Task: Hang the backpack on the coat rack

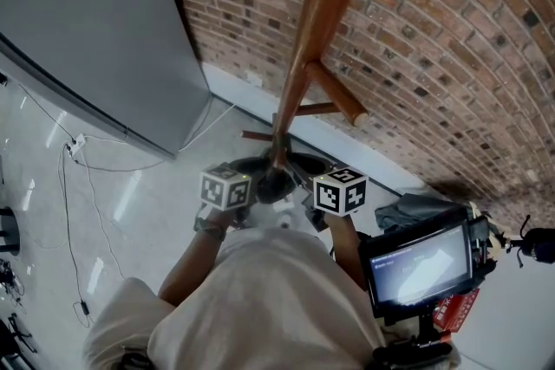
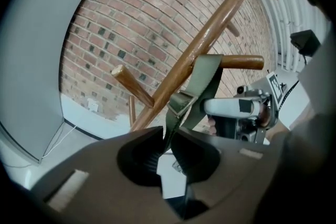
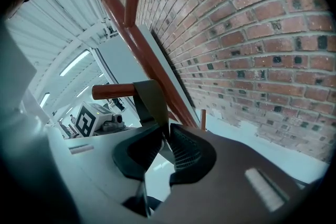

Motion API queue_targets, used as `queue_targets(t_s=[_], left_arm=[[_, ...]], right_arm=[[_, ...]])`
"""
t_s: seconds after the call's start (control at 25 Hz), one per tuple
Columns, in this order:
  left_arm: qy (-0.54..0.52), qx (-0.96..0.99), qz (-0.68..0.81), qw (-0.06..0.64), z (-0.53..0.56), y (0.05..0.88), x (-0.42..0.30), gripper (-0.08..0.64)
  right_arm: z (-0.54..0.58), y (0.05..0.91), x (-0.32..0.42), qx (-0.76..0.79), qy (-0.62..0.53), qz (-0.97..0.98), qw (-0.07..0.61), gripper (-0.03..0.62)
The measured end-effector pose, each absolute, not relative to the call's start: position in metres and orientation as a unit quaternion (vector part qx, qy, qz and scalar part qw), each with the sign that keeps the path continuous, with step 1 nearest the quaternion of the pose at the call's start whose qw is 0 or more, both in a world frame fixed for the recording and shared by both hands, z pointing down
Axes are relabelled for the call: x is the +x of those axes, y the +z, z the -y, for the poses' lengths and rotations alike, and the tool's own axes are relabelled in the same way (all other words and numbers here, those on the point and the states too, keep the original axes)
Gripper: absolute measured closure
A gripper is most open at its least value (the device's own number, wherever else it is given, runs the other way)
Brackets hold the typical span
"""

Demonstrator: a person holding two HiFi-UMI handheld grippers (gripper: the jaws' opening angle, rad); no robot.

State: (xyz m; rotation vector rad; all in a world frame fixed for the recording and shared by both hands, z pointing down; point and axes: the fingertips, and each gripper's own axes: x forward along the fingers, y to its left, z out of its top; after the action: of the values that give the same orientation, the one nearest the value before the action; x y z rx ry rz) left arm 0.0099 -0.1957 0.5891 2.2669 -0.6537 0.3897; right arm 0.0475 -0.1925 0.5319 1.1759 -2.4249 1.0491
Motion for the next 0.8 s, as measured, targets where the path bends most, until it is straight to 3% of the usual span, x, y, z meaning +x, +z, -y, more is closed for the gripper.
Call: queue_targets(t_s=[0.8], left_arm=[[0.121,0.878,0.240,0.396,0.210,0.591,0.025,0.488]], right_arm=[[0.204,0.534,0.051,0.403,0.381,0.828,0.081,0.522]])
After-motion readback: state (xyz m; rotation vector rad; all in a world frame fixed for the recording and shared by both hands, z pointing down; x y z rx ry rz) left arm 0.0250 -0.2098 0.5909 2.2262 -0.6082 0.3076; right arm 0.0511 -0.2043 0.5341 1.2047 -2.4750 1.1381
